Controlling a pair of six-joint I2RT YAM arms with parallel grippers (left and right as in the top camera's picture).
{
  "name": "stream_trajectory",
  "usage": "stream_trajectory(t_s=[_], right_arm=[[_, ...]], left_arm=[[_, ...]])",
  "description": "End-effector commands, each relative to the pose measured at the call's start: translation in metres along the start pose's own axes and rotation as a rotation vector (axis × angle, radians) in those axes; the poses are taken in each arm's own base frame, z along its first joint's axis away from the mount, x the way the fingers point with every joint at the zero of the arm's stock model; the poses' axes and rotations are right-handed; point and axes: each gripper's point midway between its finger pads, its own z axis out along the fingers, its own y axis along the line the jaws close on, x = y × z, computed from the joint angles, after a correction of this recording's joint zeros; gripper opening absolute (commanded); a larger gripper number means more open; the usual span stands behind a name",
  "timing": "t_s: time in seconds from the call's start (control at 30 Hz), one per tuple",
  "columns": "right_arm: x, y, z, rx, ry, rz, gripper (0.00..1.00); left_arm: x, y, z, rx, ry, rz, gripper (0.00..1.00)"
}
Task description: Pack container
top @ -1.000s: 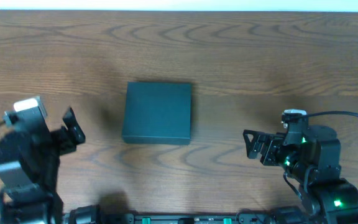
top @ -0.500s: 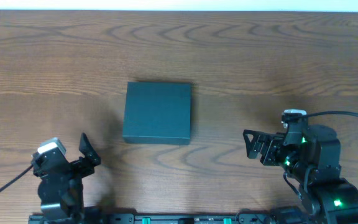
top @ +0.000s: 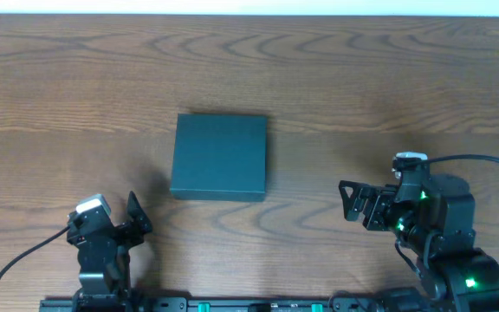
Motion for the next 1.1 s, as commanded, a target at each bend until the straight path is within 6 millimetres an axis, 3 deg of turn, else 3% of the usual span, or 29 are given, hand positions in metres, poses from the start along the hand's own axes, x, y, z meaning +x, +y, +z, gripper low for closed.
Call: stream_trajectory(t_s=[0.0,1.07], right_arm=[[-0.0037,0.0017,-0.0032,-0.006,-0.011,0.009,0.99],[-0.0037,0.0017,-0.0032,-0.006,-0.011,0.009,0.99]], left_arm=[[0.0046,0.0008,0.0053,-0.007,-0.011,-0.017,0.95],[0.0047,0.0002,0.0054,-0.005,-0.01,-0.002,0.95]])
